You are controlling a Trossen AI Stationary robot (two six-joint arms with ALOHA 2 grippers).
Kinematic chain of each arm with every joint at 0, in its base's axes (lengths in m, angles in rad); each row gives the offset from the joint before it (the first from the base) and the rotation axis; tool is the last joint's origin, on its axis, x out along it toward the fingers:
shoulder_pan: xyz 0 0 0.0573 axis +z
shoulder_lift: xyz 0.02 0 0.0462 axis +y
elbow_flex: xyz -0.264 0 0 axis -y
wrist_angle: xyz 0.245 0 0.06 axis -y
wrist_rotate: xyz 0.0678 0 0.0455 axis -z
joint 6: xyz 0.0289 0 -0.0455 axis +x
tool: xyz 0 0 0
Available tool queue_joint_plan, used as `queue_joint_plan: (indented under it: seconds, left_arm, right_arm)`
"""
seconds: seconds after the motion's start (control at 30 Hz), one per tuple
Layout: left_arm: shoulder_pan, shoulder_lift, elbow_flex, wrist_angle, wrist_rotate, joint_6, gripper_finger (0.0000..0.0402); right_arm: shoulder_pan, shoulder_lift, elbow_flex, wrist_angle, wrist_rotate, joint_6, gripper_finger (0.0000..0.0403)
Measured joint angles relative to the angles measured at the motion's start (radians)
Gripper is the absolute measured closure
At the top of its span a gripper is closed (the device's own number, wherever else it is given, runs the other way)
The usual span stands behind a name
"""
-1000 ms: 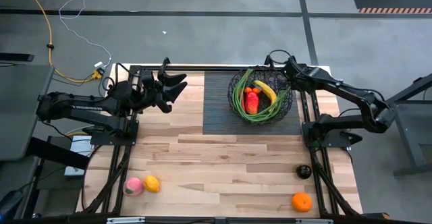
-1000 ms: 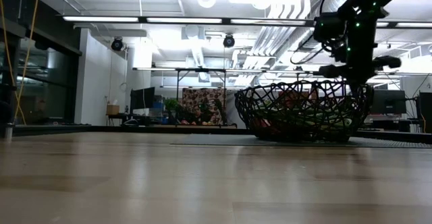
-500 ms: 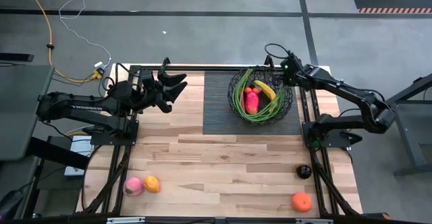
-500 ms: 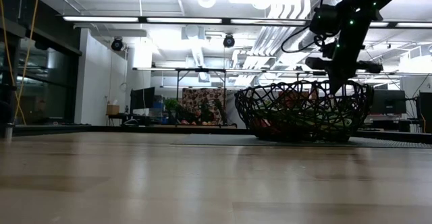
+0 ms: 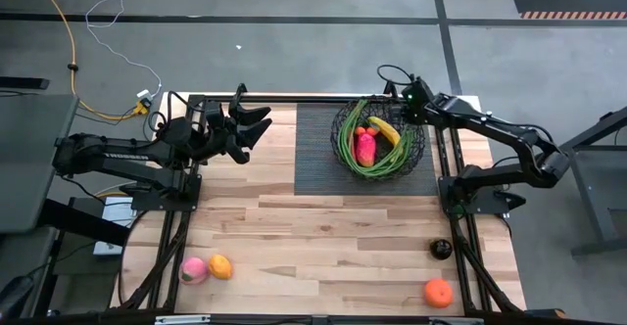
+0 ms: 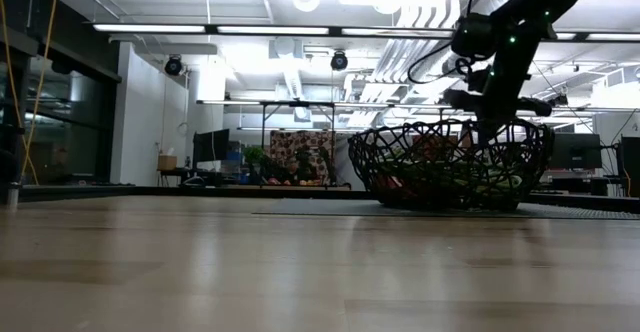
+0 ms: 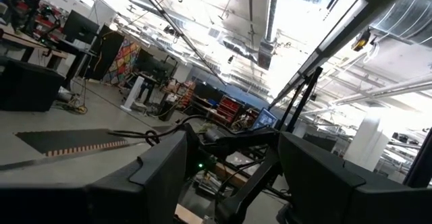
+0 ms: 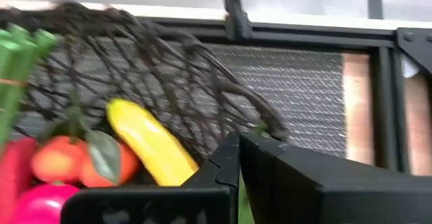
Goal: Build produce basket
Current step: Put the green beans into the black basket, then put the mangosteen into the black basket
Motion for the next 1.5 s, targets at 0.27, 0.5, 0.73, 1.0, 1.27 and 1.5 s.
queue_joint_plan:
  seconds: [0.27, 0.5, 0.73, 1.0, 1.27, 1.5]
  left_arm:
    - [0.000, 0.000, 0.000, 0.000, 0.000, 0.000, 0.0177]
    - [0.000, 0.000, 0.000, 0.000, 0.000, 0.000, 0.0177]
    - [0.000, 0.000, 0.000, -0.008, 0.049, 0.001, 0.0177]
    - [0.001, -0.032, 0.000, -0.148, 0.221, 0.115, 0.0177]
    - [0.002, -0.157, 0.006, -0.463, 0.187, 0.241, 0.0237]
    - [0.002, -0.296, -0.015, -0.622, 0.200, 0.227, 0.0389]
  right_arm:
    - [0.000, 0.002, 0.000, -0.073, -0.002, -0.048, 0.0403]
    - [0.000, -0.024, -0.001, -0.014, -0.053, -0.081, 0.0403]
    - [0.001, -0.213, -0.001, 0.166, -0.315, -0.244, 0.0403]
    - [0.126, -0.447, -0.001, 0.369, -0.670, -0.322, 0.0403]
    - [0.367, -0.504, -0.001, 0.419, -0.670, -0.353, 0.0403]
    - [0.506, -0.504, -0.001, 0.420, -0.572, -0.348, 0.0403]
